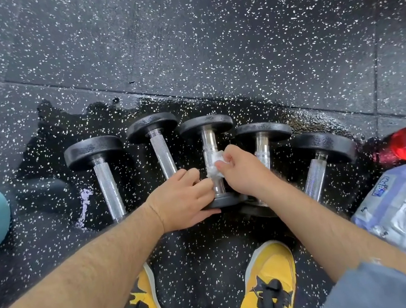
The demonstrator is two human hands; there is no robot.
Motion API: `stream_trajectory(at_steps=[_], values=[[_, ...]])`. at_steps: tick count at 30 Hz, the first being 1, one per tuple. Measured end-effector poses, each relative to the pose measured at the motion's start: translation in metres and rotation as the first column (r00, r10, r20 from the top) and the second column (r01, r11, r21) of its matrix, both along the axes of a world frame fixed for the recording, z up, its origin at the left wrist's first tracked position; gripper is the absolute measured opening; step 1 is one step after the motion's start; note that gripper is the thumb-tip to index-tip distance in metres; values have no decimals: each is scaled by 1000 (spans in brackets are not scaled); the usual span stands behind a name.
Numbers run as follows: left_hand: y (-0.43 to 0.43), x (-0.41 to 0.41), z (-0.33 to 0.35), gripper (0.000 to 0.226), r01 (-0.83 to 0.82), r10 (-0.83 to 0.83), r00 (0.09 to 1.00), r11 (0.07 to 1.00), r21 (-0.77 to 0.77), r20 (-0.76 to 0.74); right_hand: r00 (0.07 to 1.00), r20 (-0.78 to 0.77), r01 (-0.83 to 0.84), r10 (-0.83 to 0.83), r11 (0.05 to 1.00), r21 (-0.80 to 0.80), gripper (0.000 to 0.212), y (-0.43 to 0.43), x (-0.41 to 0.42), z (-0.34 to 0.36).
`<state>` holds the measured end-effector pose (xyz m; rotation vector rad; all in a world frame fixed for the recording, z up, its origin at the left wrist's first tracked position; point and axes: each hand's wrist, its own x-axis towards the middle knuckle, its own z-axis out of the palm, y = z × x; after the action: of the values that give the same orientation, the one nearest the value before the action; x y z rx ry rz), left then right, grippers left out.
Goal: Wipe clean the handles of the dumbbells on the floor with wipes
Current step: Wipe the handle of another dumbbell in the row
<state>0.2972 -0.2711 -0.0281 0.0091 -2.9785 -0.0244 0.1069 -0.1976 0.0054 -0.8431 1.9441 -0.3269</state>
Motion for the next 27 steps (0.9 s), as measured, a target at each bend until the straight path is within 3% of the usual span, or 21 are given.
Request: stream_trajectory(at_steps=[4, 9, 15, 23, 27], values=[[0, 0, -2, 44, -4, 4, 1000, 1000, -3, 9, 987, -50, -152, 153, 988, 15, 26, 3, -6, 7], [0, 0, -4, 44, -22, 21, 999, 999, 25, 33, 973, -96, -215, 211, 976, -35, 22, 3, 10, 11], [0, 1, 2, 39, -32, 29, 999, 997, 64, 43, 923, -102, -361, 371, 927, 106, 28, 5, -12, 12], [-1, 4, 0, 38, -6, 5, 999, 1000, 24, 54, 970, -39, -239, 238, 971, -8, 38, 7, -6, 11], [-1, 5, -2, 42, -33, 32, 999, 999, 40, 21, 959, -75, -271, 272, 962, 28, 33, 5, 5, 11]])
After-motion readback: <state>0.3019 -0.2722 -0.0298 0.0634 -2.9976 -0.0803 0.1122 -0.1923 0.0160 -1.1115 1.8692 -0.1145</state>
